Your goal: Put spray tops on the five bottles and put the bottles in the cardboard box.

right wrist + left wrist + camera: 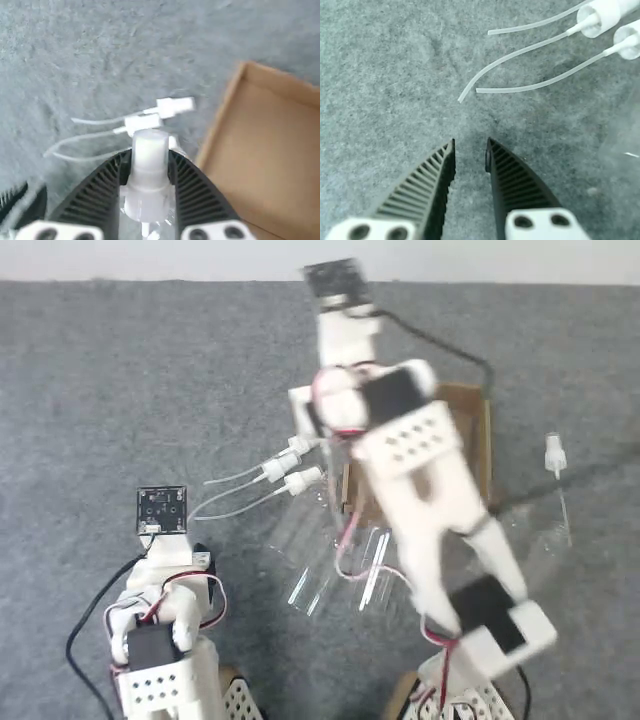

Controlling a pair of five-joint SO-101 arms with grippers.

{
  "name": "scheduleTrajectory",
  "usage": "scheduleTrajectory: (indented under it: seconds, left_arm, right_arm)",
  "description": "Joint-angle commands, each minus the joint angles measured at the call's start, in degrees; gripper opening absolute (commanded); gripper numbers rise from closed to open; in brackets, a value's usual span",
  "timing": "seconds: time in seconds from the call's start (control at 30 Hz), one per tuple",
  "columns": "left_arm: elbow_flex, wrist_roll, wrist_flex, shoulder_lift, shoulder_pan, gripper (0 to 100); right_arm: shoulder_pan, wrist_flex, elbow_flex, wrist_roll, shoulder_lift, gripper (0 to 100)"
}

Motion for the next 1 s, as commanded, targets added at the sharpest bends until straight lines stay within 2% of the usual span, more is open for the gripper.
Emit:
scheduleTrajectory:
  seconds: [0.0,0.23,0.4,0.97]
  left_arm:
    - [-0.4,-0.53,0.26,-1.05,-0.26,9]
    - [-0.4,-0.53,0.26,-1.05,-0.26,9]
    - [-0.4,-0.53,0.26,-1.05,-0.26,9]
    - [-0.4,-0.53,0.26,-1.05,-0.26,9]
  right_arm:
    - [-2.59,-5.76,-2.9,-7.65,2.68,0.6]
    - [-3.38,-15.69,-2.9,-22.86,12.09,0.6]
    - [-3.21,-16.31,-2.9,-32.18,16.57,0.6]
    - [-3.12,-14.11,-2.9,-32.44,21.93,0.6]
